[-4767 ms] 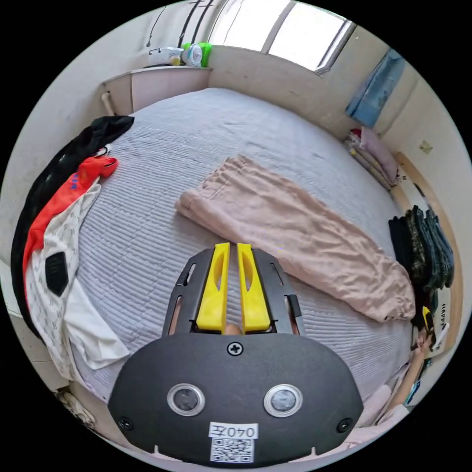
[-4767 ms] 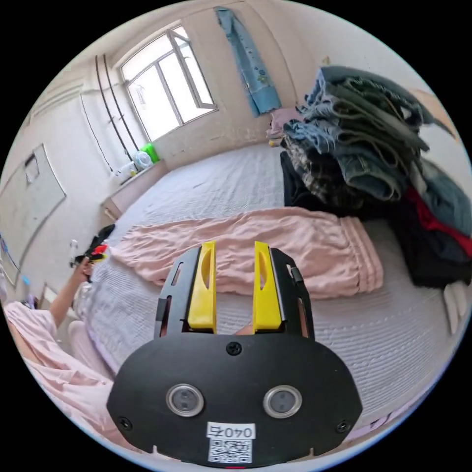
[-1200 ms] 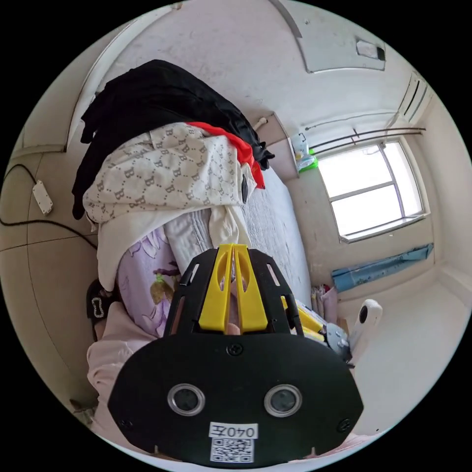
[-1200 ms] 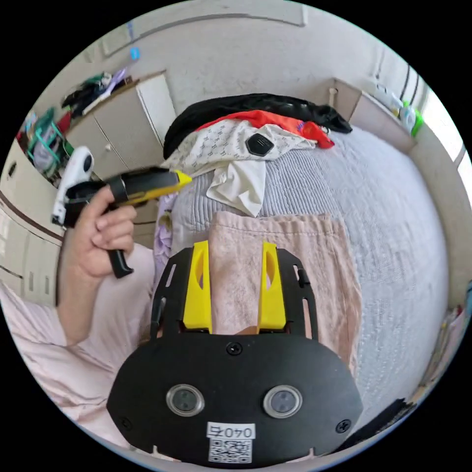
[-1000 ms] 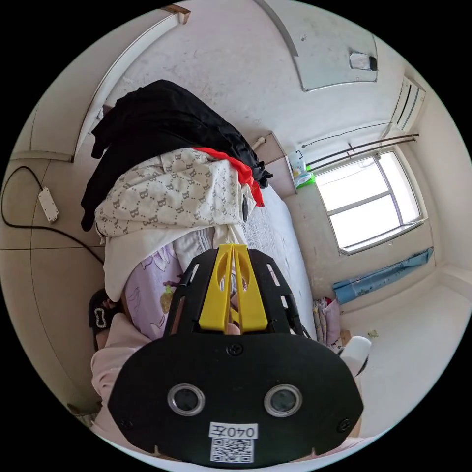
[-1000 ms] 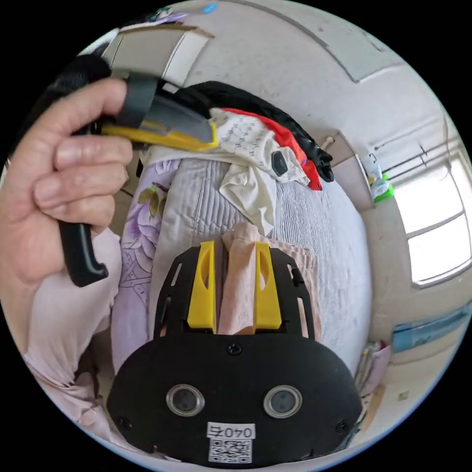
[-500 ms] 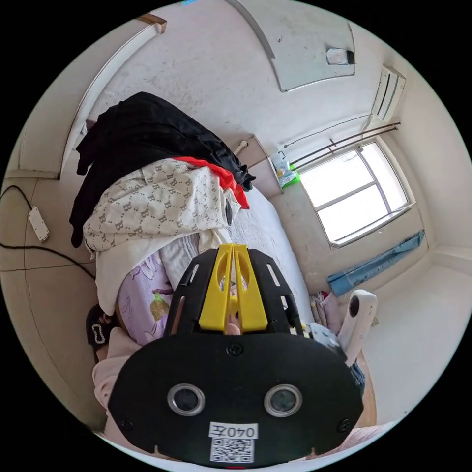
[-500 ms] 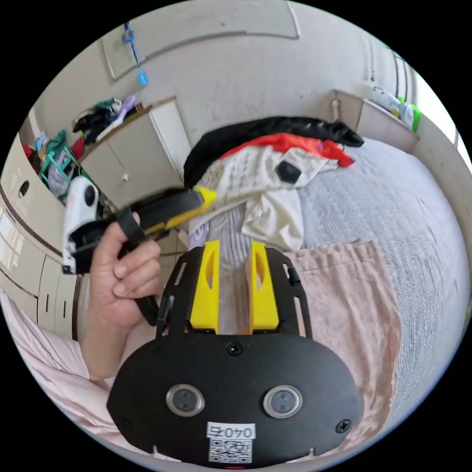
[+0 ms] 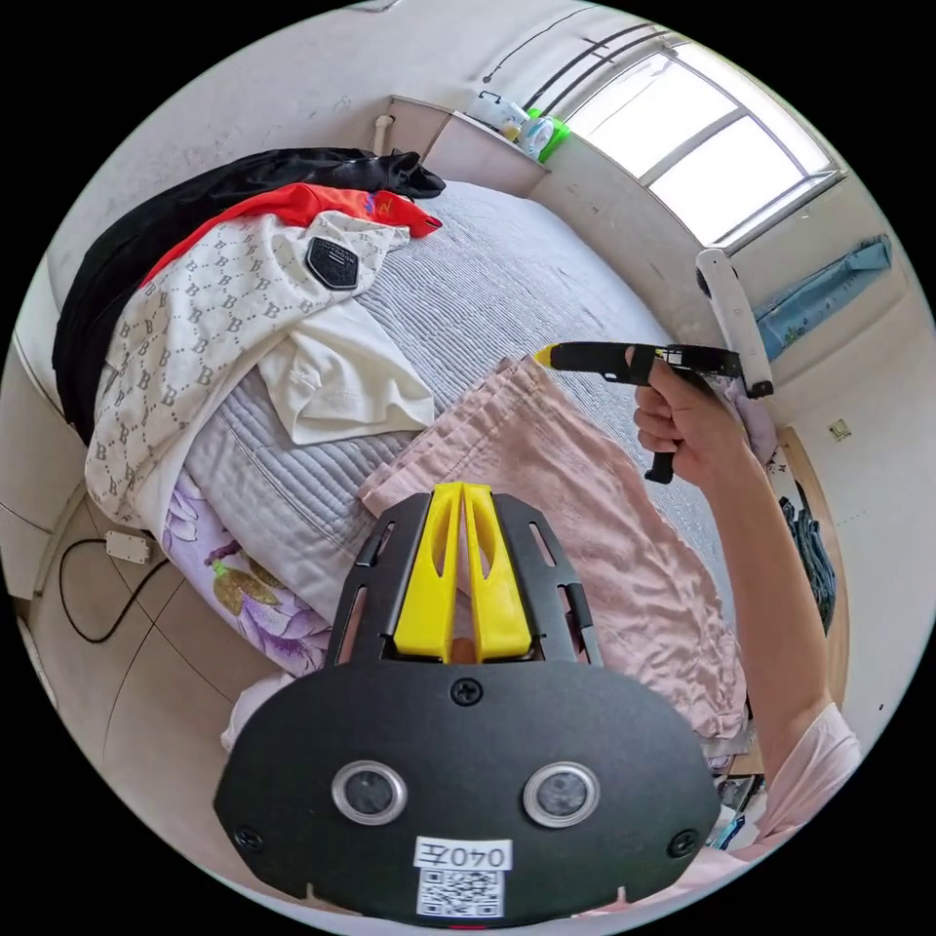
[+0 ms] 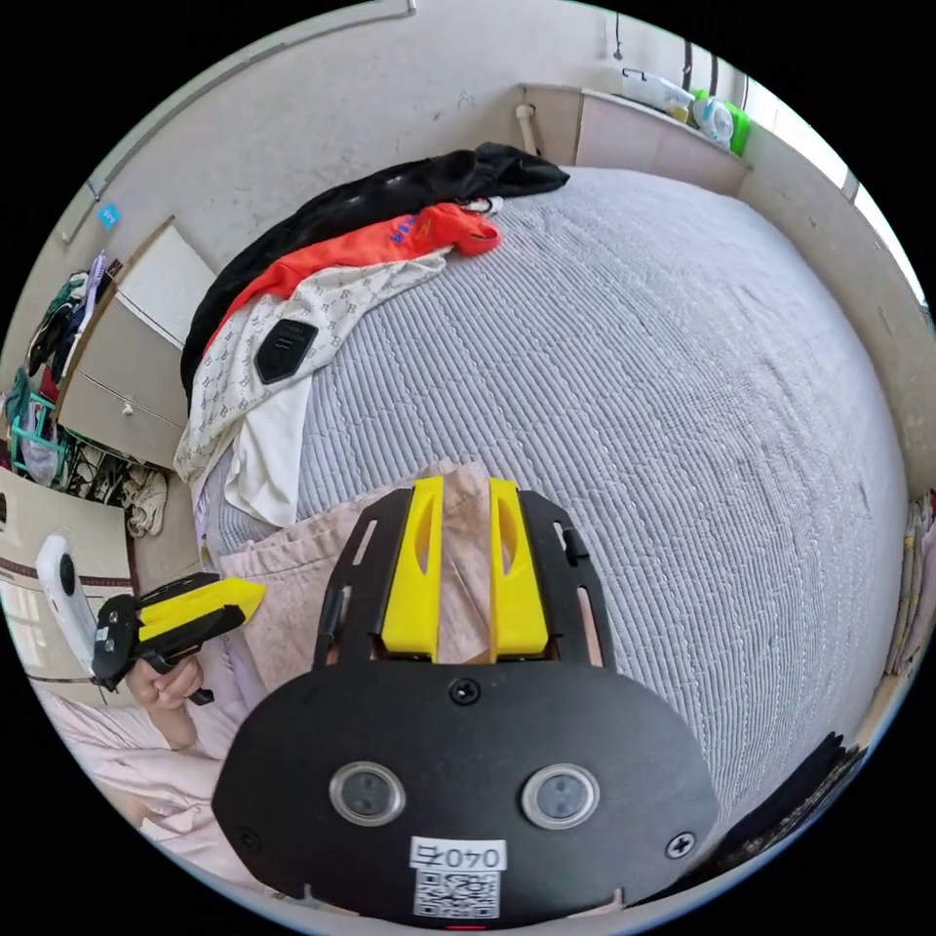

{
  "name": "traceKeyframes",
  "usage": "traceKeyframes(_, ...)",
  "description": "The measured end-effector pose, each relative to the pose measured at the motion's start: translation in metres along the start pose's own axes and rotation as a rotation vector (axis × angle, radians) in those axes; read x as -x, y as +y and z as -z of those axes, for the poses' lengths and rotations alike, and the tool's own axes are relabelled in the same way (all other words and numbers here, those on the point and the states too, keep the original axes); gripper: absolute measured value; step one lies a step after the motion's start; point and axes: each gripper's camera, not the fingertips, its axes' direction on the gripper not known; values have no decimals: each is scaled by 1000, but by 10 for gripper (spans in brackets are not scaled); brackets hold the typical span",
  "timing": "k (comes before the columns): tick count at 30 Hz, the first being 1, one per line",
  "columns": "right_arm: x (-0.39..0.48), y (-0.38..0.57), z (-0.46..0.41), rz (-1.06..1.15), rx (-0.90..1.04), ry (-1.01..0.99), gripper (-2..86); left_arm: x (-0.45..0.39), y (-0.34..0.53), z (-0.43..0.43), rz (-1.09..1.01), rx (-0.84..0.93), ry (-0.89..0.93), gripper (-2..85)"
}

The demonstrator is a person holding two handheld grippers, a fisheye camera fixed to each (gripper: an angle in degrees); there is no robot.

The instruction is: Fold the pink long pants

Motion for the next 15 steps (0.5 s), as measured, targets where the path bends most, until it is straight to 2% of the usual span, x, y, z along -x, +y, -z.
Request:
traceKeyframes(3,8,-8,-6,16,67,-33,5,-3,-4,-6,-28,2,-33,-11)
traceKeyframes(7,46,-4,25,139,-65,-38,-1,-8,-11,-15,-62,12,-86,-11)
traceKeyframes(11,54,-22,2,99,115,70,65,-2,-20,-27,-46,57,-70,-11)
traceKeyframes(14,74,-31,28,110,36,-1,67,6,-26,-27,-37,44,-62,-10)
traceKeyframes(15,84,-37,28,122,61,-4,74,10,-29,-27,-33,37,-65,-10)
